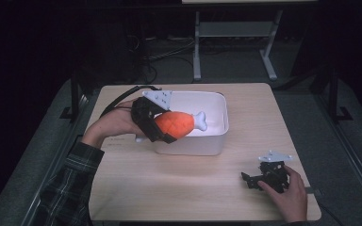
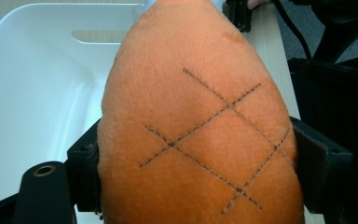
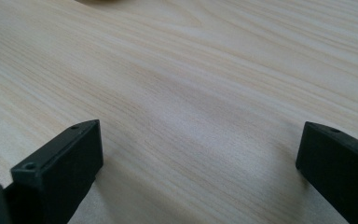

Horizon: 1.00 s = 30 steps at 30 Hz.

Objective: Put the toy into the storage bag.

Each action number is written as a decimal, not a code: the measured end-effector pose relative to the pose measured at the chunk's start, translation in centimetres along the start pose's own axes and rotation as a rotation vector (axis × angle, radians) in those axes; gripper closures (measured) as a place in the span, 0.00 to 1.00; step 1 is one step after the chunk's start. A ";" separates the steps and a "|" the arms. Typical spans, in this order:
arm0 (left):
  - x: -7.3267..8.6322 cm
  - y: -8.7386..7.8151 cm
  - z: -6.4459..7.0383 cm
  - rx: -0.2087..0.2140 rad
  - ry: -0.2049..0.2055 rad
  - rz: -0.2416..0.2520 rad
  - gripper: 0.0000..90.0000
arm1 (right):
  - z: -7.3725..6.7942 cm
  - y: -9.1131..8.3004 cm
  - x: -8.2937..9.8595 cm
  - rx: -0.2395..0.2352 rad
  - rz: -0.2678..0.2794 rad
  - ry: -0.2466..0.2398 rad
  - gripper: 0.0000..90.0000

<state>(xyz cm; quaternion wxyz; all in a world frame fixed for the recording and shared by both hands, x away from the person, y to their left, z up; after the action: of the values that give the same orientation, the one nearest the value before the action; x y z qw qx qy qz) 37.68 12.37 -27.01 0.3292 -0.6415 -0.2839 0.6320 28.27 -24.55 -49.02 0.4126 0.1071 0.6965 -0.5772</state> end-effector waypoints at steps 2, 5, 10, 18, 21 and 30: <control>-0.2 0.0 -0.4 -0.004 0.007 0.003 0.23 | 0.0 0.0 0.0 0.000 0.000 0.000 0.00; -0.5 0.2 -0.8 0.004 0.023 -0.001 0.23 | 0.0 0.0 0.0 0.000 0.000 0.000 0.00; -1.1 0.7 -1.8 0.017 0.038 -0.013 0.23 | 0.0 0.0 0.0 0.000 0.001 -0.002 0.00; -2.0 1.8 -3.3 0.038 0.061 -0.022 0.23 | 0.0 0.0 0.0 0.000 0.000 -0.001 0.00; -2.3 2.3 -3.8 0.050 0.064 -0.037 0.22 | 0.0 0.0 0.0 0.000 0.000 0.000 0.00; -2.2 4.2 -5.5 0.082 0.066 -0.052 0.22 | 0.0 0.0 0.0 -0.001 0.000 0.000 0.00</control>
<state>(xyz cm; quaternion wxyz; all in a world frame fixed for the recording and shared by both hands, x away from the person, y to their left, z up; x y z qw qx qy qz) 42.82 7.70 -28.95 0.3808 -0.6405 -0.2636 0.6126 28.28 -24.55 -49.03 0.4128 0.1070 0.6968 -0.5768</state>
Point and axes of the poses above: each handheld gripper's, and its own axes: y roughly forward along the jaws, x roughly out of its underside, z roughly to its right, the point moved 1 cm from there along y, roughly forward along the jaws, and after that the axes turned 3 degrees about x, right-handed, at the moved point
